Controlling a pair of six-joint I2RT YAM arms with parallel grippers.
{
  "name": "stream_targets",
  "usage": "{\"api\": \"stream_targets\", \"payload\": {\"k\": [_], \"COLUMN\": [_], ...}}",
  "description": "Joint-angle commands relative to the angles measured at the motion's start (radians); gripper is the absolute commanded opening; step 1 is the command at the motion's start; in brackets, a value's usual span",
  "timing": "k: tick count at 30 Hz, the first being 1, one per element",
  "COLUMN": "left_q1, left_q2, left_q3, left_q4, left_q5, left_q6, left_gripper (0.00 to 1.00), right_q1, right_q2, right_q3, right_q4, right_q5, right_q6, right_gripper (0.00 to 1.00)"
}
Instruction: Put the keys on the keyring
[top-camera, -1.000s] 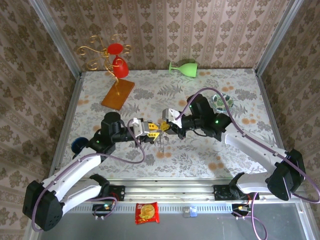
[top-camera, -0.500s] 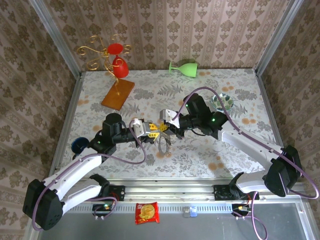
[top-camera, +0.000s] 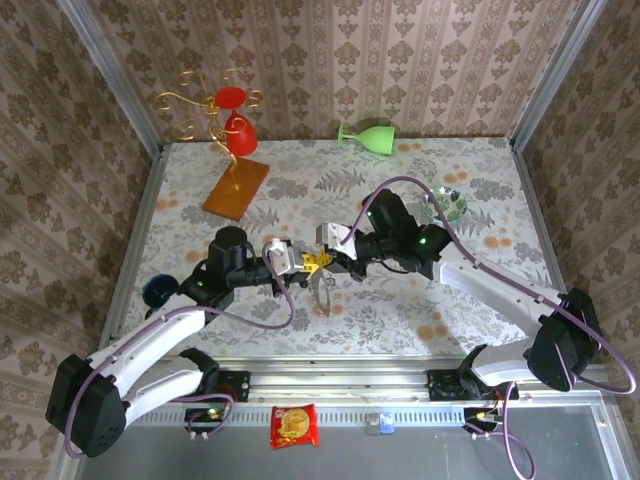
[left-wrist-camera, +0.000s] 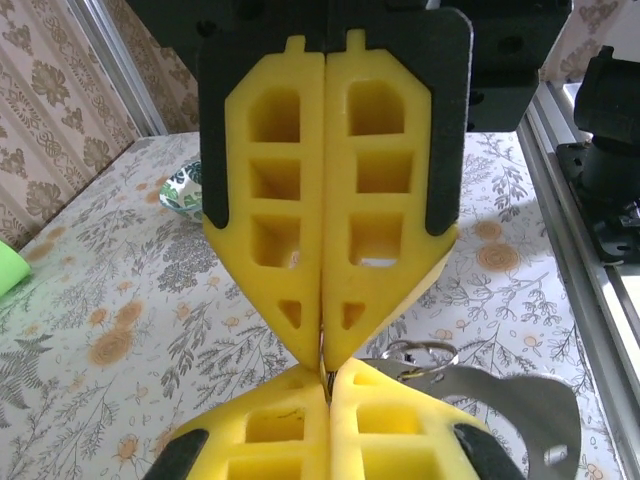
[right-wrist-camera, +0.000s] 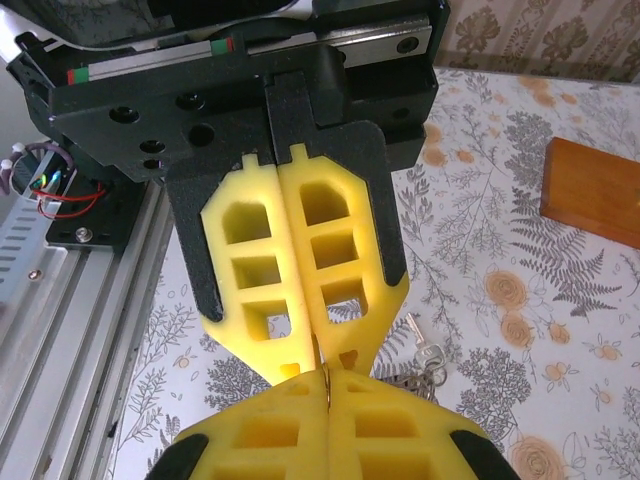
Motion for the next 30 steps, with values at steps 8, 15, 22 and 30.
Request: {"api": "stream_targets", "payload": {"k": [8,15,22,30], "left_q1": [-0.024,-0.046,-0.053,-0.056], "left_q2": [-0.017,-0.023,-0.022,-0.019], "left_q3": [-0.037,-0.074,-0.081,-0.078], "left_q4": [0.048,0.107,0.113,0.101], "left_q5": [-0.016,-0.042,-0.039,-0.031], "left_q6": [0.052,0.082,0.085,0.091], "left_gripper": [0.00,0.00,0.00,0.00], "right_q1": [-0.045,-0.054,-0.009,0.020], "right_q2": [-0.084,-0.162,-0.135,-0.105], "right_q3": [-0.076,-0.195,-0.232,-0.219], "right_q4": [0.138,0.129,0.180,0.195], "right_q5": [-0.031,0.033,0.080,0.134], "right_q6": [0.060,-0.084,-0.089,-0.098], "right_gripper": [0.37,0.36,0.35,0.24]}}
